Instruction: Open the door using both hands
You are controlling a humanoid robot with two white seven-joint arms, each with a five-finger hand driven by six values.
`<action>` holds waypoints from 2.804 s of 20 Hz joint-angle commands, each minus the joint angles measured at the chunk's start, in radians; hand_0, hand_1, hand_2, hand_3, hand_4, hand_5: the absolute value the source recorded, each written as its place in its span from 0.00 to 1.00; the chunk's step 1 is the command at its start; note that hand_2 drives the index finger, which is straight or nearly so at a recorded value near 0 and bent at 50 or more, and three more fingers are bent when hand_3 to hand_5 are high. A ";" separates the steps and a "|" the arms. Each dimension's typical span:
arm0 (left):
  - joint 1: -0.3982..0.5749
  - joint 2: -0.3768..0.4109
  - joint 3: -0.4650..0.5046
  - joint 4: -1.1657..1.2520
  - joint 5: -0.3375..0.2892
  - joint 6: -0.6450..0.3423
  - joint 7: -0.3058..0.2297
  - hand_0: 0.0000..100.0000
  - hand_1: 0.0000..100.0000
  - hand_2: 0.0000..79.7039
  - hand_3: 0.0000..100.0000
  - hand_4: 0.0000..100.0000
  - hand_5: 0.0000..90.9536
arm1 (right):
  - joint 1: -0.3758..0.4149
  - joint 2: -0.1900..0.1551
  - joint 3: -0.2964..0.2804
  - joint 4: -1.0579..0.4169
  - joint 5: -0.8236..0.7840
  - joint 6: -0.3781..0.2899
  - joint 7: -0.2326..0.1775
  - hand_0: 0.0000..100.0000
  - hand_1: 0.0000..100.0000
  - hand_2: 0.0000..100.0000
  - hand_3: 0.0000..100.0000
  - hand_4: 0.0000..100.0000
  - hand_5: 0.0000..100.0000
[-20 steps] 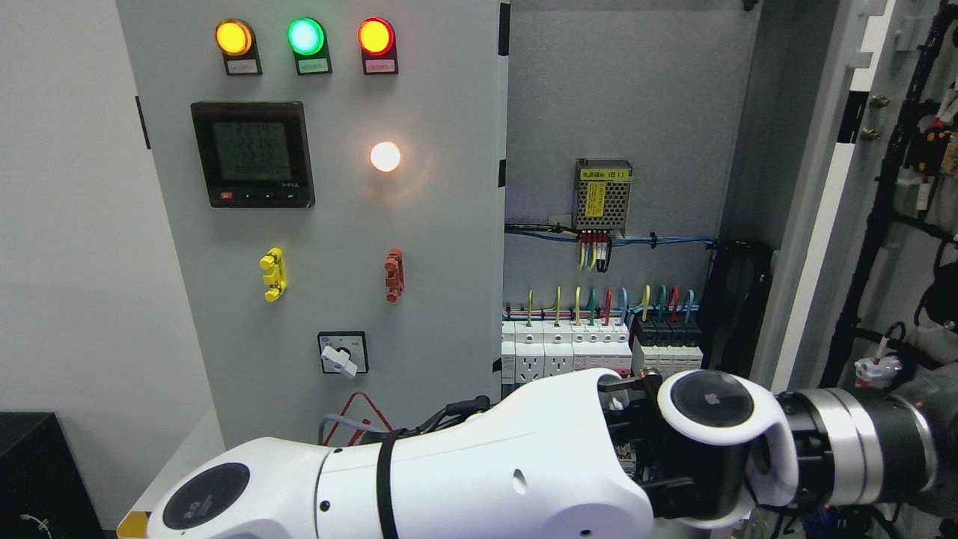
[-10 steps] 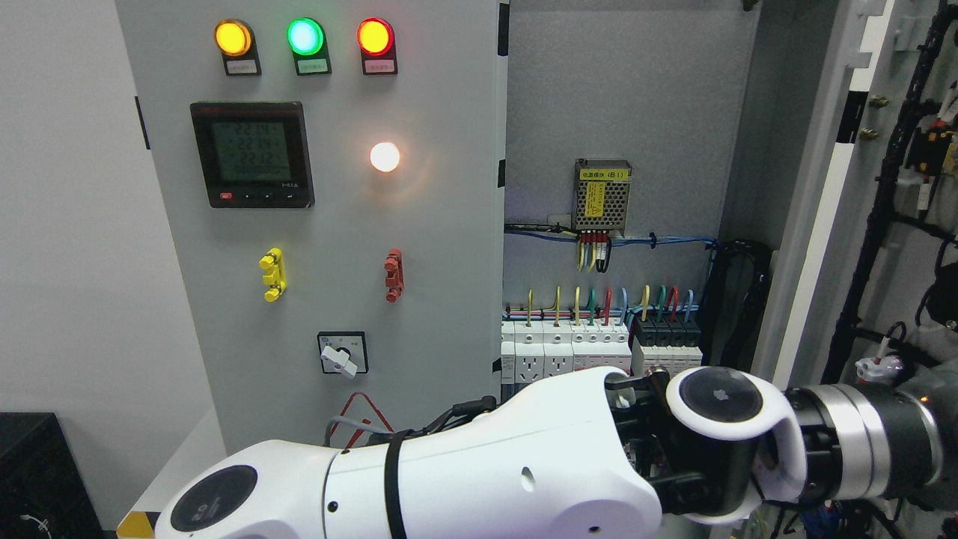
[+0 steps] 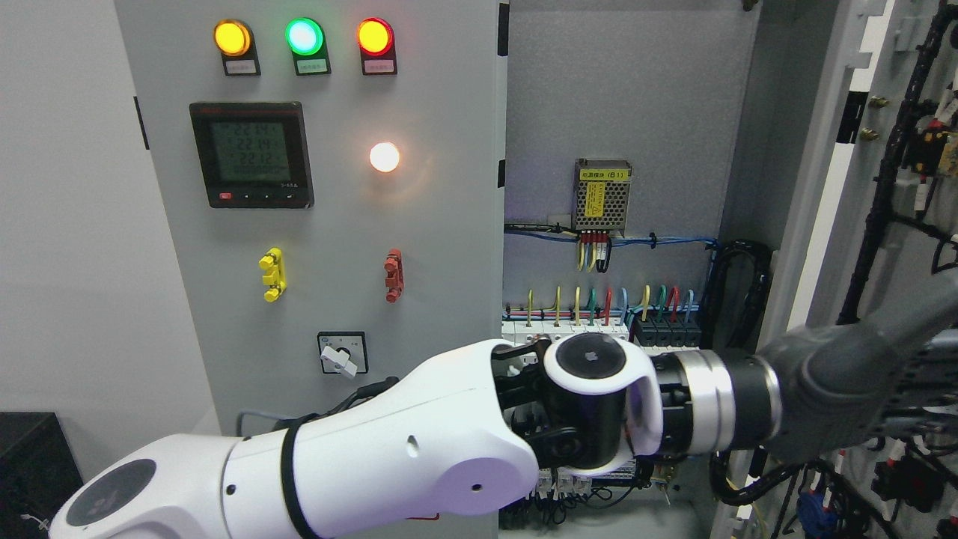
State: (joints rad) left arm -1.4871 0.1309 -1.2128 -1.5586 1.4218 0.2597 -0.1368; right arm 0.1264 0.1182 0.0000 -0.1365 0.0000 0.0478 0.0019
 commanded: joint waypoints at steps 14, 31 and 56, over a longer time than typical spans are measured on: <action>1.556 0.581 0.237 0.378 -1.000 -0.337 -0.125 0.00 0.00 0.00 0.00 0.00 0.00 | -0.001 0.000 -0.028 0.000 0.011 0.000 0.001 0.00 0.00 0.00 0.00 0.00 0.00; 1.601 -0.126 1.119 1.625 -1.170 -0.450 -0.116 0.00 0.00 0.00 0.00 0.00 0.00 | -0.001 0.000 -0.028 0.000 0.011 0.000 0.001 0.00 0.00 0.00 0.00 0.00 0.00; 1.593 -0.205 1.412 1.591 -1.535 -0.435 0.003 0.00 0.00 0.00 0.00 0.00 0.00 | 0.044 -0.029 -0.034 -0.548 0.008 -0.005 0.001 0.00 0.00 0.00 0.00 0.00 0.00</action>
State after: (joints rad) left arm 0.1063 -0.0259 0.0999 -0.0140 -0.1060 -0.1697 -0.1341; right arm 0.1267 0.1126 -0.0175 -0.1875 0.0000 0.0424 0.0024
